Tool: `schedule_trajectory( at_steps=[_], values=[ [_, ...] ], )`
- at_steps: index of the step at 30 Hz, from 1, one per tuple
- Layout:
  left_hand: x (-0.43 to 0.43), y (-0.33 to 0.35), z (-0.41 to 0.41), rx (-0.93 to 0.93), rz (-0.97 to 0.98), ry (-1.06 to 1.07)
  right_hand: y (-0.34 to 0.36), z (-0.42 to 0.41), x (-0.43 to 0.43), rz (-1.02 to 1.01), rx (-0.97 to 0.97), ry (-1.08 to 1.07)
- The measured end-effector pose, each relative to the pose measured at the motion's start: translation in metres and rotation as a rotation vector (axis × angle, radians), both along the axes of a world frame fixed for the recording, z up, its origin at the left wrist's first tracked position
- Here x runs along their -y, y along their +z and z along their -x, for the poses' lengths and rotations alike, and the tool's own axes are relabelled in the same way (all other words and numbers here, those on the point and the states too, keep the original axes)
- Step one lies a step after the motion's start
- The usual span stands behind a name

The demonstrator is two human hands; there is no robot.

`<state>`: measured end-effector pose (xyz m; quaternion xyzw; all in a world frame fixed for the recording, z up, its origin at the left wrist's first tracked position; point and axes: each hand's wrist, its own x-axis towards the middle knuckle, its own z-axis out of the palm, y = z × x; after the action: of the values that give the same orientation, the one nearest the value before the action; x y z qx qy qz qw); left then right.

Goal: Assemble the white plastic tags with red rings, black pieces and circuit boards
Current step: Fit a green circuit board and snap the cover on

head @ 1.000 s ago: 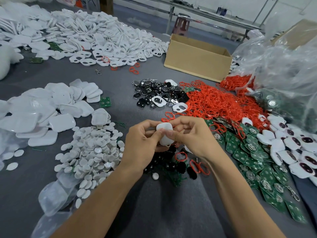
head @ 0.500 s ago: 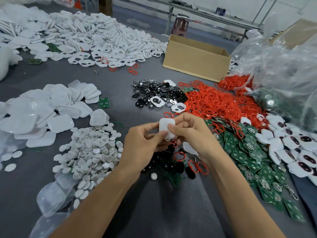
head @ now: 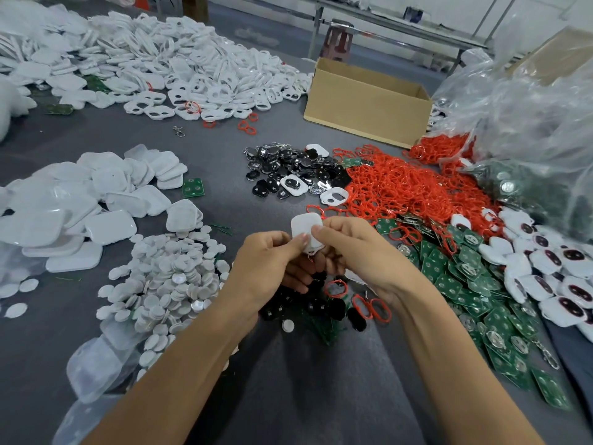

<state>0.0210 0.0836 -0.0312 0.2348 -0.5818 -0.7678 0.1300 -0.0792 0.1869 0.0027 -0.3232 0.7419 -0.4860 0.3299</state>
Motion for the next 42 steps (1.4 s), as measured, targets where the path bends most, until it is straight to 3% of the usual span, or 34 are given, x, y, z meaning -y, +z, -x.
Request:
schedule_trajectory(
  at_steps=[10, 26, 30, 34, 42],
  values=[
    [-0.0007, 0.0011, -0.0011, 0.065, 0.076, -0.062, -0.0083, -0.0028, 0.0016, 0.09, 0.041, -0.015],
    [-0.0014, -0.0063, 0.0024, 0.07, 0.127, 0.033, -0.0083, -0.0038, 0.0061, 0.128, 0.085, -0.143],
    [-0.0007, -0.0048, 0.001, 0.041, 0.183, -0.001, -0.0038, -0.0012, 0.0047, 0.094, -0.029, -0.144],
    [-0.0047, -0.0029, 0.0001, 0.021, 0.302, -0.016, -0.0027, 0.0016, 0.0, 0.136, 0.003, -0.149],
    [-0.0074, -0.0021, -0.0055, -0.105, 0.803, 0.189, 0.0002, -0.0013, 0.0021, 0.234, -0.047, -0.138]
  ],
)
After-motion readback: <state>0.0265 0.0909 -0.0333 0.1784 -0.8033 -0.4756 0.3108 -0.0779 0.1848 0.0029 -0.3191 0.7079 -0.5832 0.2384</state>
